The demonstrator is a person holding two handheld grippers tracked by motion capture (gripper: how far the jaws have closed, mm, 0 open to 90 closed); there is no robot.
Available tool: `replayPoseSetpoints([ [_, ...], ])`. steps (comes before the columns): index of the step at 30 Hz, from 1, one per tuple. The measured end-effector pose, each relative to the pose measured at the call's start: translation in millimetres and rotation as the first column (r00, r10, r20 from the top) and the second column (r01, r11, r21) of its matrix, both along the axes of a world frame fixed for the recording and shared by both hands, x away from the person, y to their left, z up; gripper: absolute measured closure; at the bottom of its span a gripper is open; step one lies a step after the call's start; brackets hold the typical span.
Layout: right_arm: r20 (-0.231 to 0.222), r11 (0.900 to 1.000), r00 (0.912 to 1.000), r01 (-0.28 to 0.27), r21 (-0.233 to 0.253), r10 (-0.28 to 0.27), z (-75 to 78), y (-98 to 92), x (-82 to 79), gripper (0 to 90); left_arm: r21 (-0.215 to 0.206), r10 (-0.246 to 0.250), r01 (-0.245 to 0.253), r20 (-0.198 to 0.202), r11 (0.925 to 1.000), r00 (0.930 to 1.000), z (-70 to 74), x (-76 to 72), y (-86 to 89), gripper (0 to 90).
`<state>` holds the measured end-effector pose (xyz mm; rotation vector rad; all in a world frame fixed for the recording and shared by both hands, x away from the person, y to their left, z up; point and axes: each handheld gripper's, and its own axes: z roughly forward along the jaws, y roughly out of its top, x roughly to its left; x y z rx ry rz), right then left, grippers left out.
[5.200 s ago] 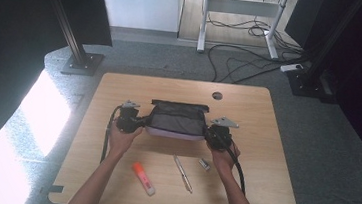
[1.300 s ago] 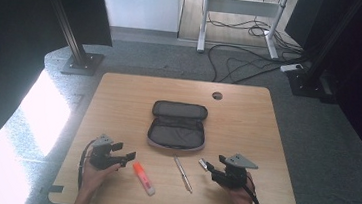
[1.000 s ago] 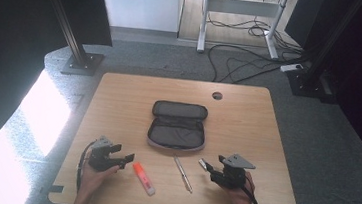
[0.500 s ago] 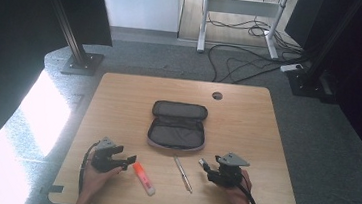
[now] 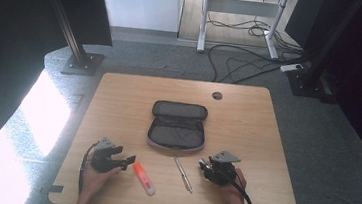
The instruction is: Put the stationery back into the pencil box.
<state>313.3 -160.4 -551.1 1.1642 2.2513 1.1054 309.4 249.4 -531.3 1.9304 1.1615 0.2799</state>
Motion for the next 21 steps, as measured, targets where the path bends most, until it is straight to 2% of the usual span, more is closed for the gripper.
replayPoseSetpoints([
  [3, -0.002, 1.0, 1.0, 0.0, -0.029, 0.0, -1.1, 1.6, -0.3, 59.3, 0.017, 0.006, -0.006, 0.01, 0.9998, 0.9999, 1.7, -1.3, 0.2, 25.4],
  [8, 0.003, 0.999, 1.0, -0.009, -0.032, 0.009, -1.0, 3.7, -1.3, 71.3, 0.014, 0.007, -0.007, 0.014, 0.9999, 0.9999, 3.5, -2.2, 0.7, 25.4],
  [15, 0.0, 0.999, 0.9998, 0.022, -0.03, -0.022, -0.3, 3.3, -3.0, 72.4, 0.005, 0.011, -0.012, 0.021, 0.9999, 0.9997, 6.5, -5.1, 2.9, 25.4],
  [21, 0.016, 0.999, 0.9994, 0.03, 0.019, -0.031, 6.2, -2.3, -7.2, 72.5, -0.001, 0.017, -0.017, 0.028, 0.9999, 0.9995, 8.9, -8.8, 4.4, 25.4],
])
